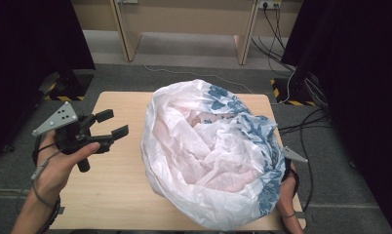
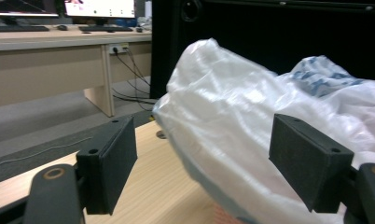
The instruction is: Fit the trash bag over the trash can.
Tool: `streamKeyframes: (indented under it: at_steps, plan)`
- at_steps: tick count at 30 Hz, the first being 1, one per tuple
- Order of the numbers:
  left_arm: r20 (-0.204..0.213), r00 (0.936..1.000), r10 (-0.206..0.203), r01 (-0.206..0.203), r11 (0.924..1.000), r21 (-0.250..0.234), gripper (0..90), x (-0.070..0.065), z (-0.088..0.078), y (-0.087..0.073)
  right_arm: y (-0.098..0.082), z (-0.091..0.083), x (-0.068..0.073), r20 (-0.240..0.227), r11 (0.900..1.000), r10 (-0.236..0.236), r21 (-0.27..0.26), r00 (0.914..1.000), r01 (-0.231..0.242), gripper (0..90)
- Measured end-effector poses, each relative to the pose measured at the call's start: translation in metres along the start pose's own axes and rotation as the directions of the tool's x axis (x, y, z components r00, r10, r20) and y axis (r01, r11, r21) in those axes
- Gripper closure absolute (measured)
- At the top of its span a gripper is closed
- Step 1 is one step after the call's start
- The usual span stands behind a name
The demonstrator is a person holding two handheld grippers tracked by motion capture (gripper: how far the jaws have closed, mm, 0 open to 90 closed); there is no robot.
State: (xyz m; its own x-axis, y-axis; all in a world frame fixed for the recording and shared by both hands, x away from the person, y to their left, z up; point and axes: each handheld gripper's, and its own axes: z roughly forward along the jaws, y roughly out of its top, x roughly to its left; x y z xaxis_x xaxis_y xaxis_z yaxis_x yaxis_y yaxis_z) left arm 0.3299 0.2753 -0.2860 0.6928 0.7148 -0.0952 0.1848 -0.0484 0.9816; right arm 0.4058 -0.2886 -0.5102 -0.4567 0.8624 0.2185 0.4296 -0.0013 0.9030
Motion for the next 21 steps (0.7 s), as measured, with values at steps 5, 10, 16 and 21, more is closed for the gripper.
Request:
streamKeyframes:
  at_steps: [5, 10, 16, 21]
  plan:
    - [-0.029, 0.9994, -0.021, 0.021, 0.9997, 0.01, 22.8, 0.006, 0.0, -0.02, 0.0, 0.0, 0.0, -0.001, 1.0, 0.0, 0.001, 1.0, 0.0, 14.7]
    - [-0.063, 0.9972, -0.042, 0.043, 0.9989, 0.018, 22.7, 0.012, 0.003, -0.041, 0.0, 0.0, 0.001, -0.002, 1.0, -0.002, 0.001, 1.0, 0.002, 14.7]
    - [-0.112, 0.9922, -0.055, 0.057, 0.9983, 0.015, 22.4, 0.019, 0.004, -0.064, 0.0, 0.0, 0.0, -0.002, 1.0, -0.001, 0.001, 1.0, 0.001, 14.7]
    - [-0.137, 0.9877, -0.076, 0.079, 0.9968, 0.011, 22.0, 0.023, 0.007, -0.084, 0.0, 0.0, 0.0, -0.001, 1.0, -0.003, 0.0, 1.0, 0.003, 14.7]
